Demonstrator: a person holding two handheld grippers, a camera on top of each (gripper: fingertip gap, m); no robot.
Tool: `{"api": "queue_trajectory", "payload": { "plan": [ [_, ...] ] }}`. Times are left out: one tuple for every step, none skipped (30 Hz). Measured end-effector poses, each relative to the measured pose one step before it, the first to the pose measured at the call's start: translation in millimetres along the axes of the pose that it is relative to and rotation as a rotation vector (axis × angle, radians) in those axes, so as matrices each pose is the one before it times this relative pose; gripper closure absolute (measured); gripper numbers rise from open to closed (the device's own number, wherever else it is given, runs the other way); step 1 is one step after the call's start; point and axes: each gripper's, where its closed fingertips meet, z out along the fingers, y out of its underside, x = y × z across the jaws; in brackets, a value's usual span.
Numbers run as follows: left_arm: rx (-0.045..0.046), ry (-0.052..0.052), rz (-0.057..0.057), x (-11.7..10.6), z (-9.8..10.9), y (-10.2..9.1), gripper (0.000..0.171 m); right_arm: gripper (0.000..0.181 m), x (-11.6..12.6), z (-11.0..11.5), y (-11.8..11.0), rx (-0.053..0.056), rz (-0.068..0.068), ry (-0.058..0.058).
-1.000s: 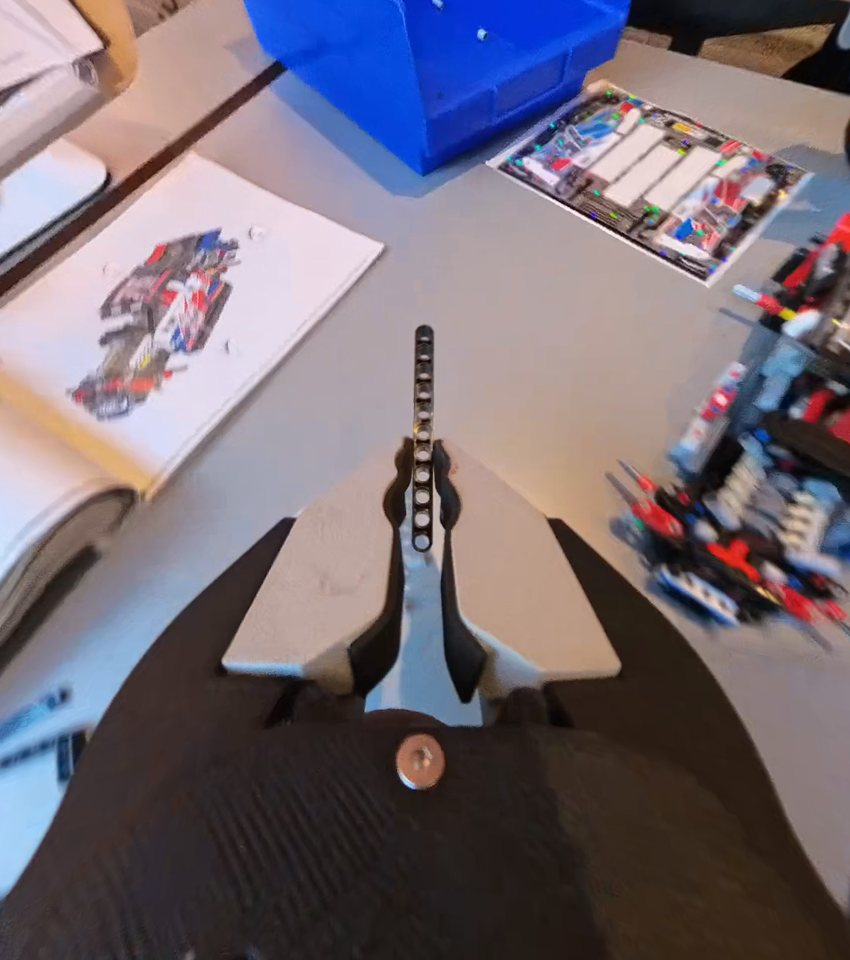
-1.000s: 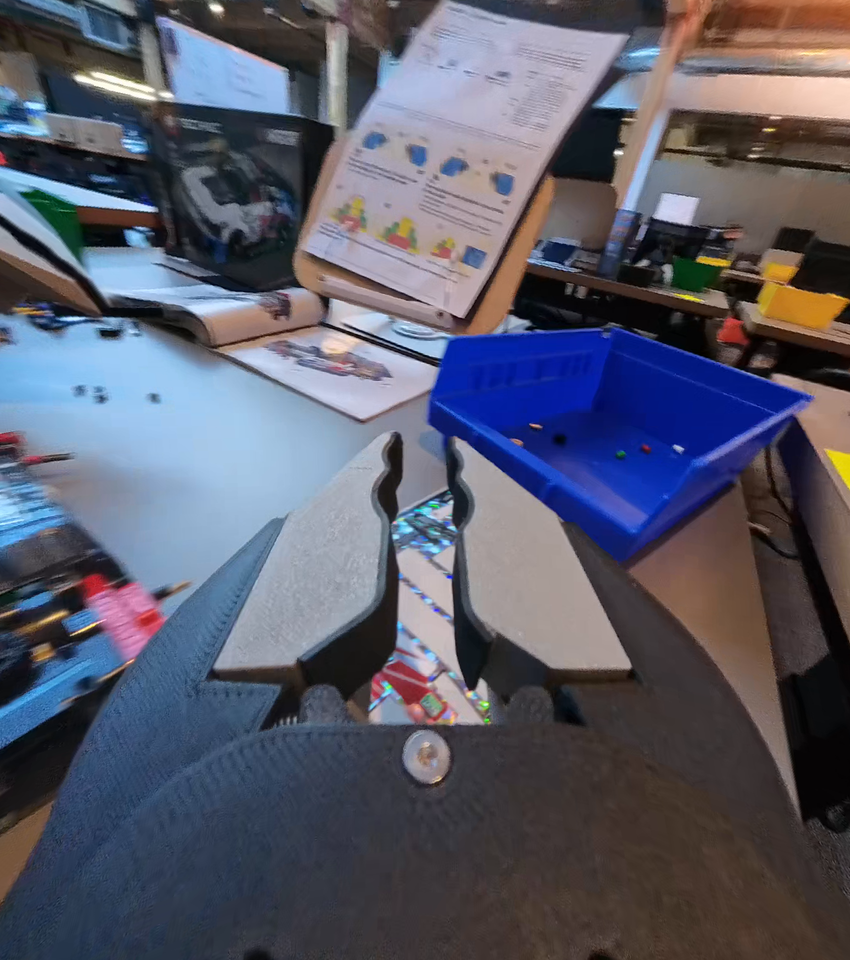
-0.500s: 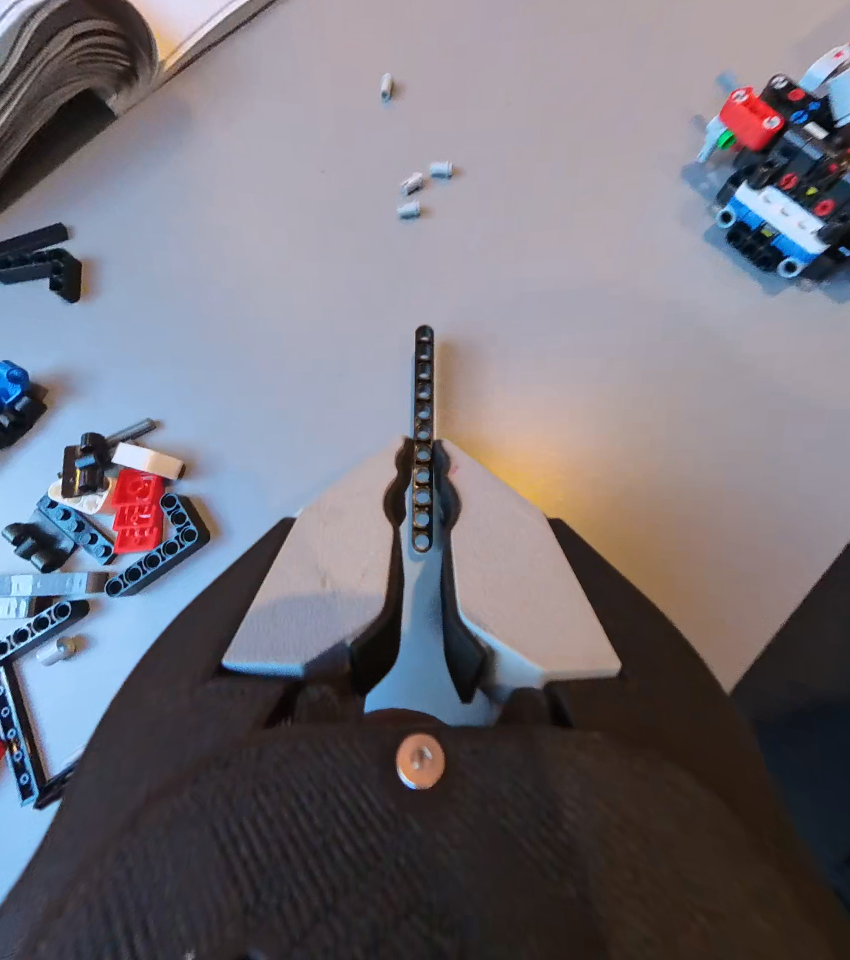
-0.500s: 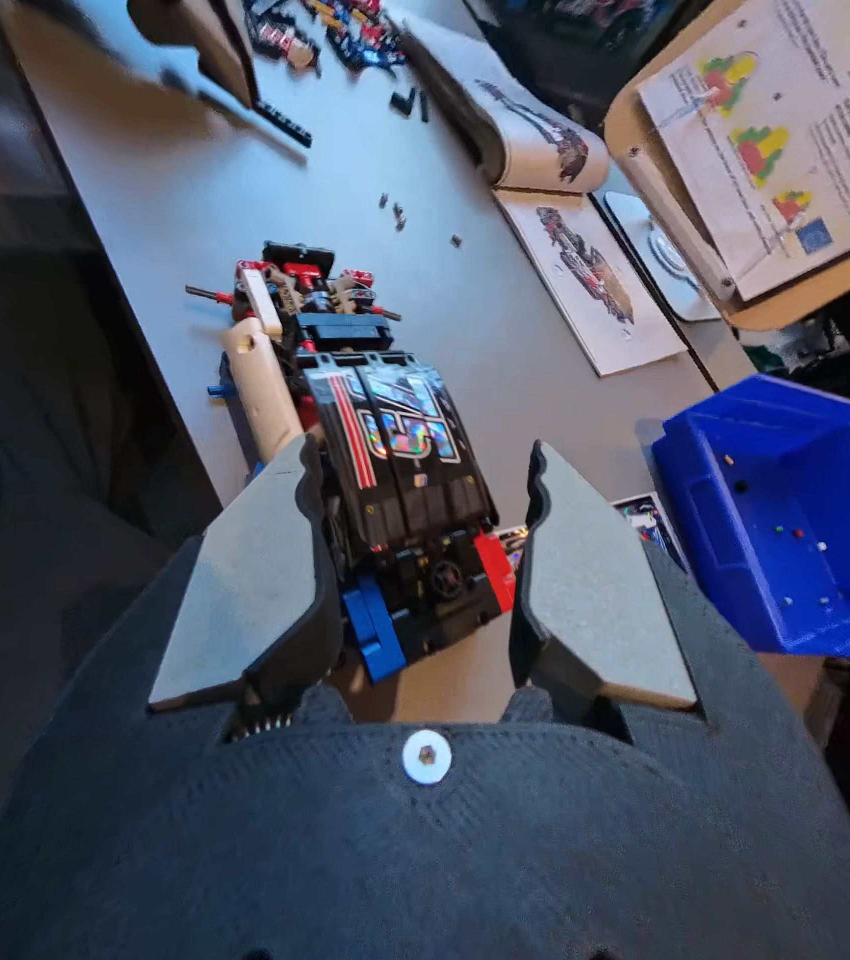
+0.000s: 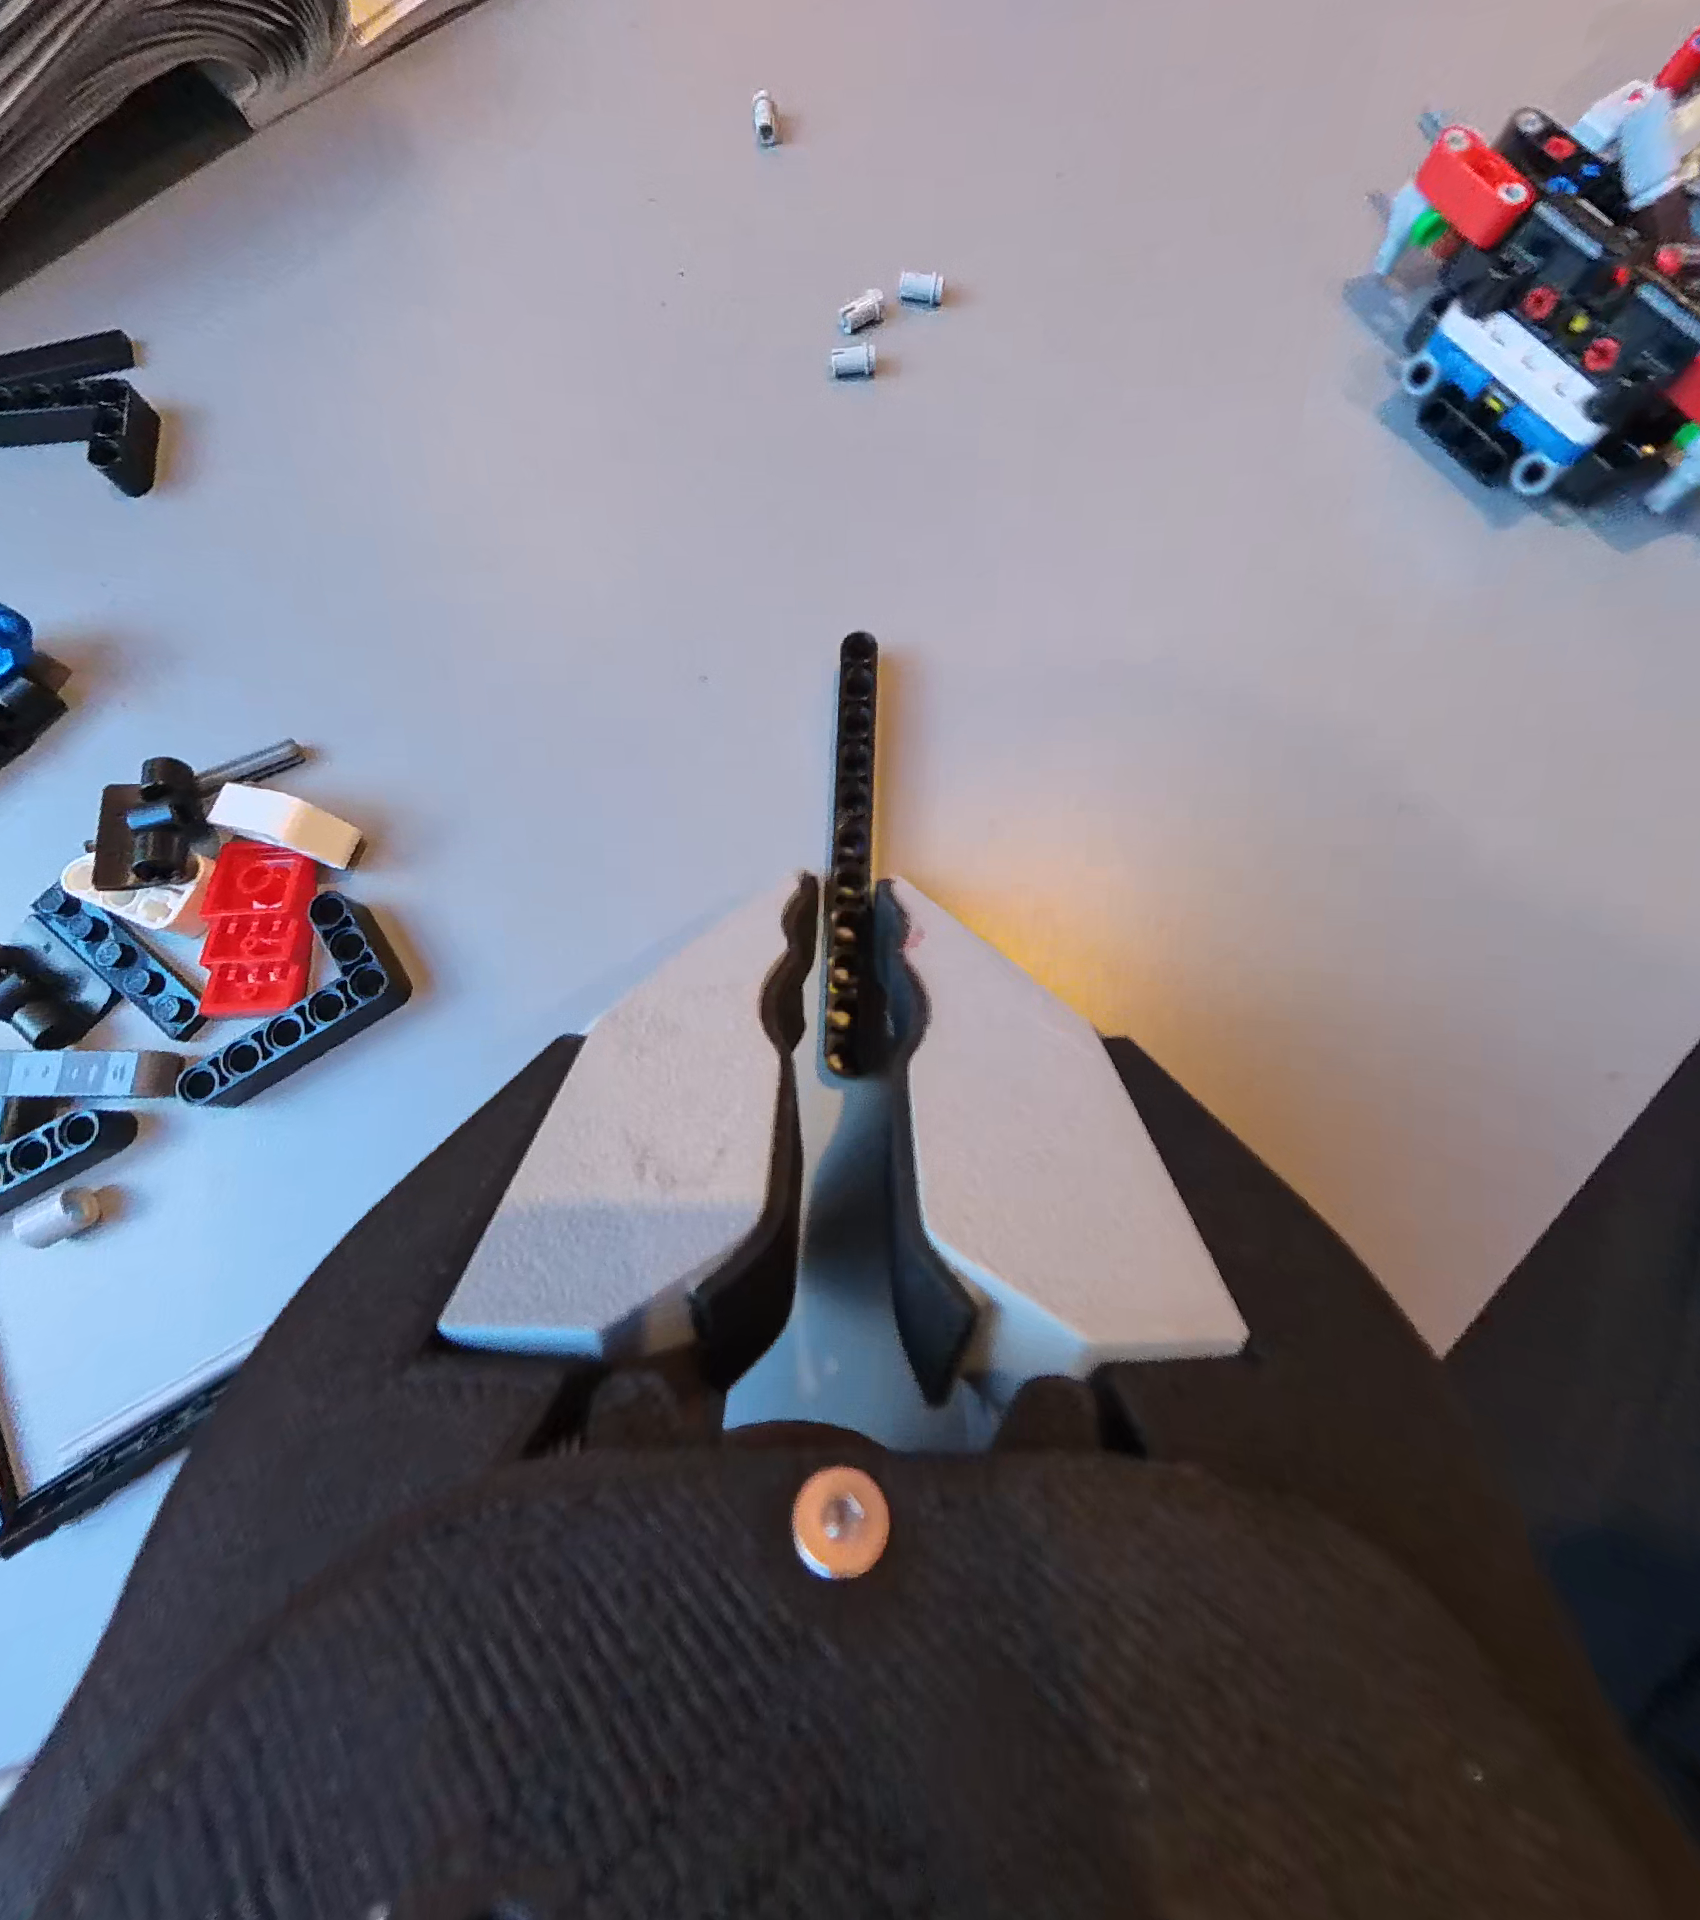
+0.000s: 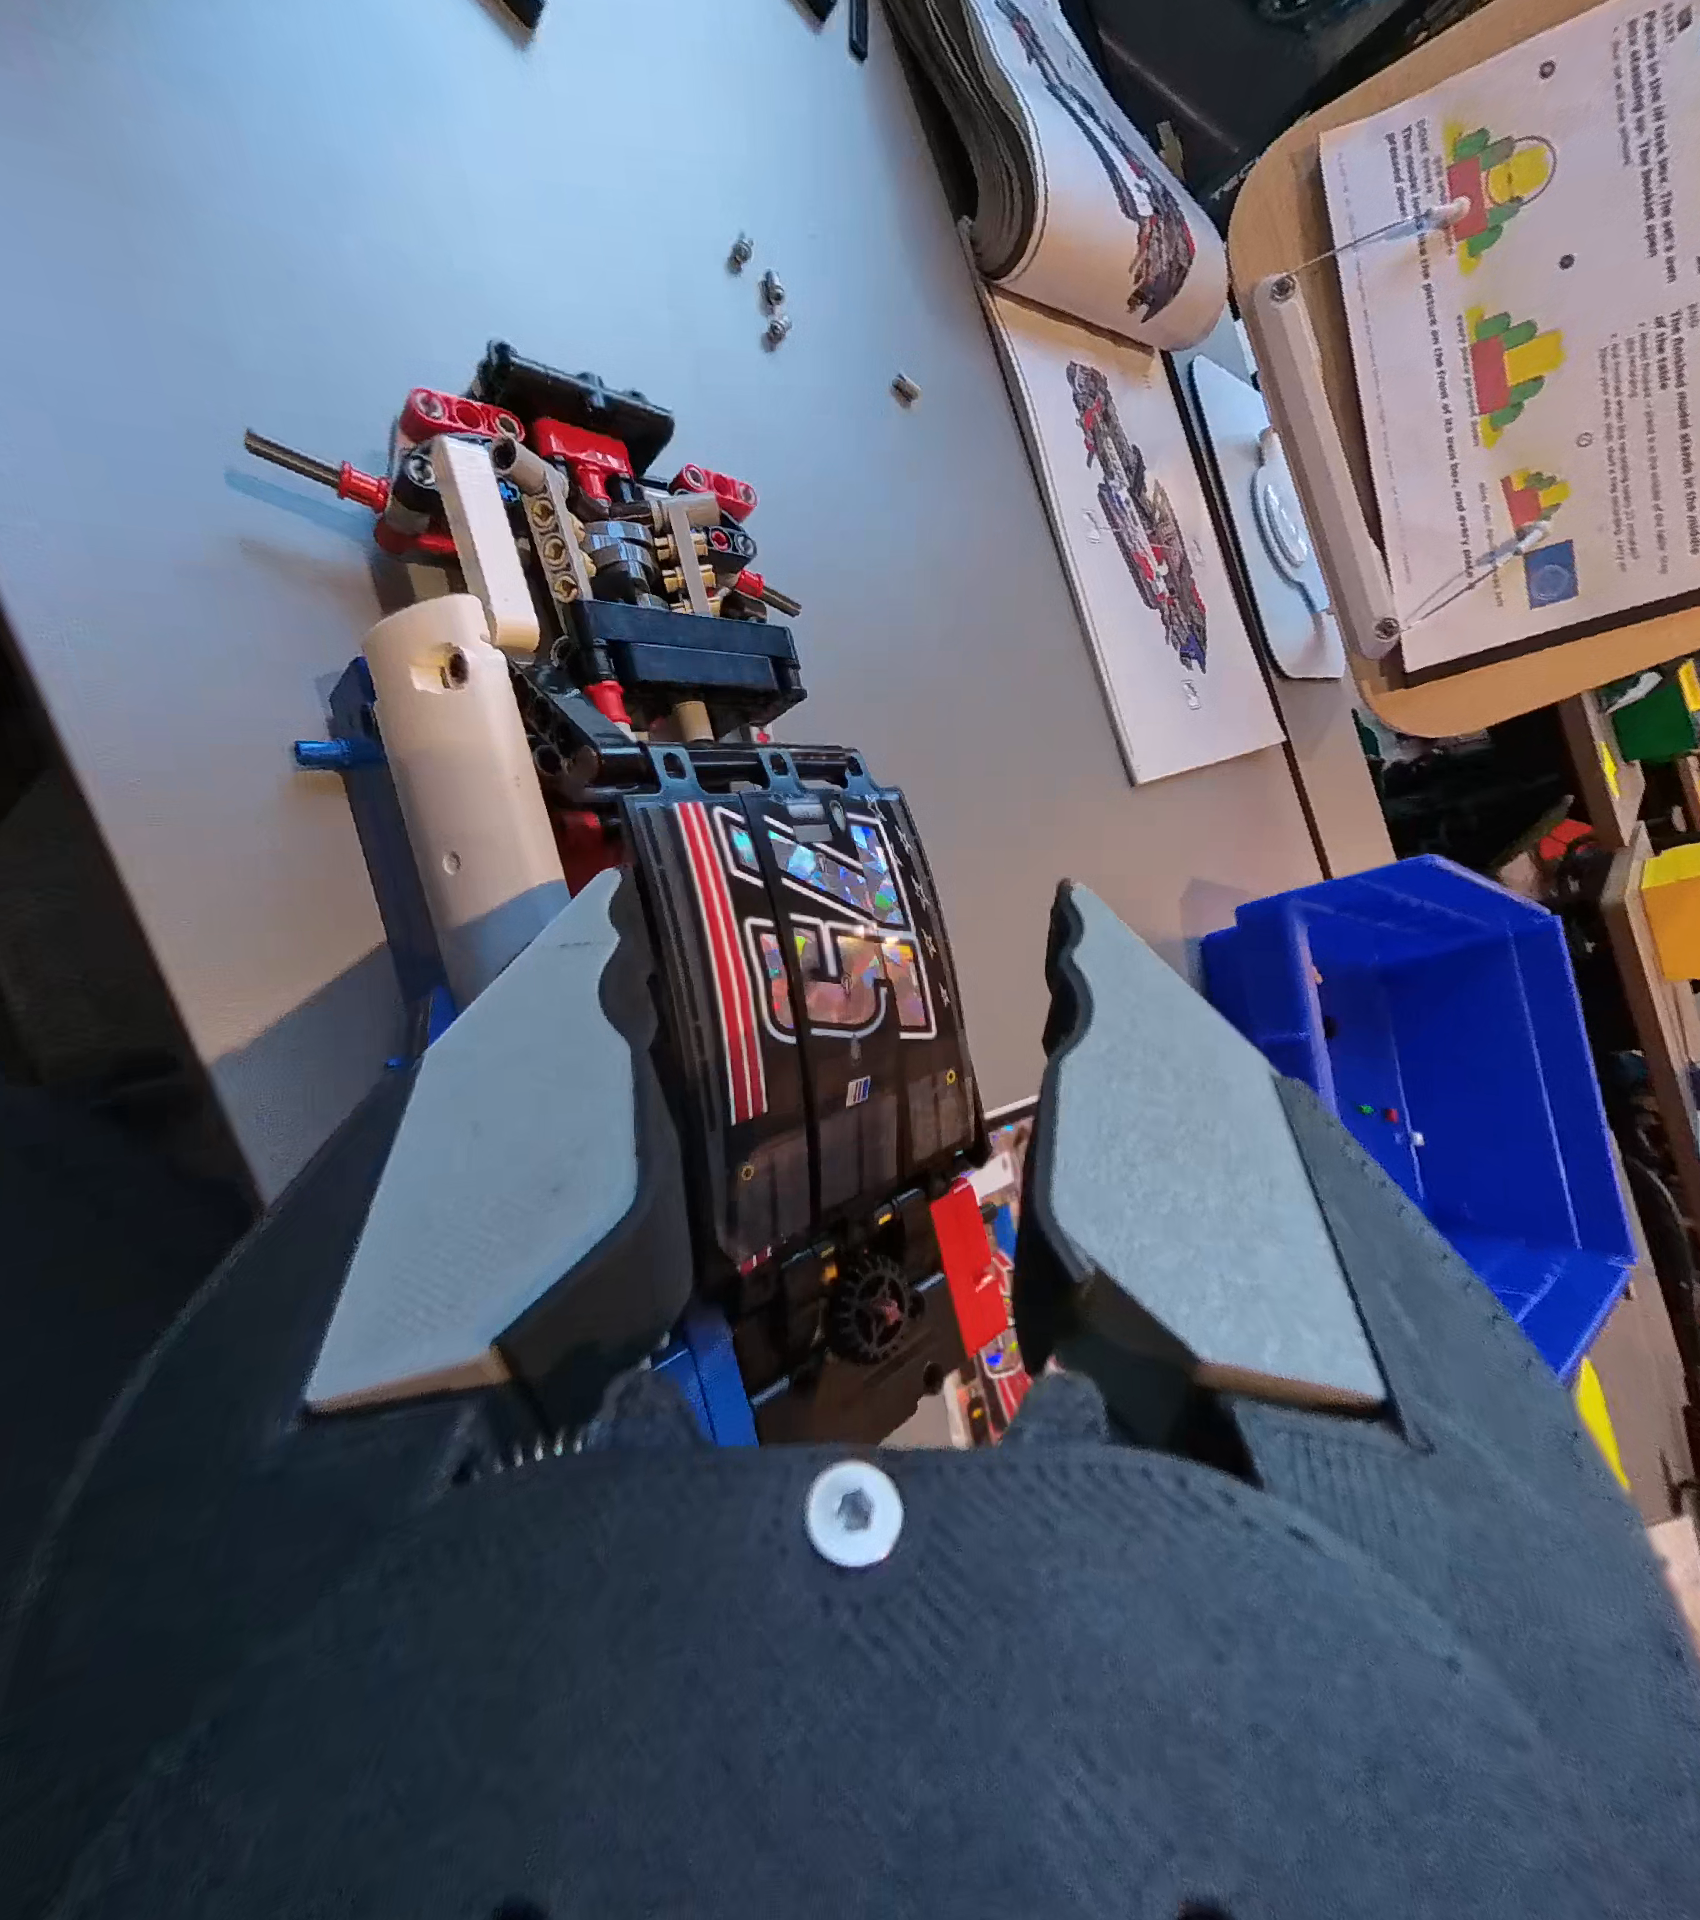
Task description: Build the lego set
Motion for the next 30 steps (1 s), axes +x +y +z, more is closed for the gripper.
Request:
{"api": "queue_trajectory", "payload": {
  "plan": [
    [0.00033, 0.0004, -0.002, -0.16, -0.53, 0.49, 0.164, 0.107, 3.26, 3.12, 0.97, -0.0082, -0.0056, 0.0099],
    [0.00032, -0.0007, -0.0019, -0.17, -0.41, 0.38, 0.164, 0.108, 3.92, 3.44, 1.06, -0.0081, -0.0018, 0.0121],
    [0.00032, -0.0015, -0.0004, -0.21, -0.14, 0.11, 0.164, 0.108, 4.7, 4.03, 1.5, -0.0099, 0.0038, 0.0146],
    [0.00009, -0.002, 0.0019, 0.03, -0.03, 0.03, 0.164, 0.109, 4.89, 4.42, 1.94, -0.0129, 0.0078, 0.0149],
    [0.00011, -0.0031, 0.0035, 0.06, 0.11, 0.02, 0.164, 0.11, 5.01, 4.73, 1.81, -0.0136, 0.0077, 0.0154],
    [0.00033, -0.0026, 0.0029, -0.03, 0.0, -0.03, 0.164, 0.11, 5.42, 4.78, 1.8, -0.0132, 0.0052, 0.0191],
    [0.00034, -0.001, 0.0016, 0.1, -0.04, 0.01, 0.164, 0.11, 5.86, 5.01, 1.74, -0.0139, 0.004, 0.0226],
    [0.00025, 0.0016, 0.0014, 0.32, 0.06, -0.08, 0.164, 0.11, 5.76, 5.19, 1.83, -0.0158, 0.0047, 0.0224],
    [0.00048, 0.0003, 0.0, -0.02, 0.01, 0.09, 0.165, 0.111, 5.39, 5.25, 1.58, -0.0175, 0.0066, 0.019],
    [0.00023, 0.0011, -0.0013, 0.03, 0.04, -0.05, 0.165, 0.111, 4.88, 5.2, 1.39, -0.0184, 0.0067, 0.0155],
    [0.00026, 0.001, -0.0011, 0.04, -0.03, 0.01, 0.165, 0.111, 4.1, 4.84, 0.48, -0.0132, 0.0063, 0.0114],
    [0.00025, 0.0008, -0.0009, -0.04, 0.04, -0.05, 0.165, 0.111, 3.53, 4.38, -0.37, -0.0055, 0.0097, 0.0077],
    [0.00028, 0.0011, -0.0012, 0.04, -0.03, 0.01, 0.165, 0.112, 2.77, 3.91, -0.48, -0.0025, 0.017, 0.0026],
    [0.00027, 0.0008, -0.001, 0.0, -0.03, 0.01, 0.165, 0.113, 1.95, 2.88, -0.29, -0.0037, 0.0224, -0.0023],
    [0.00032, 0.0003, 0.0, 0.05, 0.09, 0.03, 0.165, 0.114, 1.05, 1.34, -0.54, -0.0042, 0.0204, -0.0041],
    [0.00034, 0.0009, 0.0006, 0.12, -0.04, 0.02, 0.165, 0.115, 0.44, -1.08, -1.6, 0.0024, 0.0157, -0.0028],
    [0.00017, 0.0019, 0.0009, 0.33, -0.1, -0.06, 0.164, 0.114, -1.1, -3.47, -3.64, 0.0141, 0.013, -0.0078],
    [0.00013, -0.0009, 0.0025, 0.14, -0.03, 0.02, 0.164, 0.115, -2.55, -5.21, -5.33, 0.0253, 0.0134, -0.0139],
    [0.00002, -0.0001, 0.0053, 0.43, 0.13, 0.01, 0.165, 0.117, -3.3, -5.95, -5.84, 0.0319, 0.0165, -0.0169],
    [0.00005, 0.0023, 0.007, 0.96, 0.06, -0.08, 0.167, 0.119, -3.91, -5.55, -5.36, 0.0318, 0.0232, -0.0222],
    [0.00023, 0.0018, 0.007, 0.81, 0.06, -0.09, 0.167, 0.121, -4.54, -5.01, -4.12, 0.0272, 0.0303, -0.0289],
    [0.00045, -0.0008, 0.0055, 0.32, 0.16, -0.07, 0.167, 0.122, -3.89, -4.11, -3.03, 0.0224, 0.0375, -0.0277],
    [0.00036, 0.0044, 0.0042, 0.82, 0.08, -0.12, 0.167, 0.124, -4.09, -3.71, -2.67, 0.0234, 0.0429, -0.0314],
    [0.00022, 0.0042, 0.0024, 0.61, 0.06, -0.08, 0.167, 0.124, -6.59, -3.36, -3.58, 0.0318, 0.0471, -0.0476],
    [0.00038, 0.0049, 0.0008, 0.36, 0.11, -0.13, 0.167, 0.125, -11.12, -3.49, -5.96, 0.0505, 0.0522, -0.0701],
    [0.00046, 0.0115, 0.0009, 1.24, 0.17, -0.2, 0.167, 0.125, -17.11, -3.39, -9.05, 0.0769, 0.0617, -0.095],
    [0.00019, 0.0071, -0.0001, 0.61, 0.13, -0.14, 0.167, 0.128, -21.95, -2.17, -9.71, 0.0913, 0.0652, -0.1129],
    [0.00019, 0.0084, 0.0015, 0.86, 0.18, -0.19, 0.167, 0.132, -20.68, 0.74, -4.04, 0.0657, 0.0467, -0.0971],
    [0.00017, 0.0102, 0.0019, 1.04, 0.31, -0.18, 0.167, 0.136, -12.33, 3.95, 4.7, 0.0153, 0.0269, -0.0457],
    [-0.00006, 0.0054, 0.0011, 0.42, 0.23, -0.22, 0.167, 0.133, -6.57, 6.22, 9.58, -0.0169, 0.0165, -0.0167]
  ]
}}
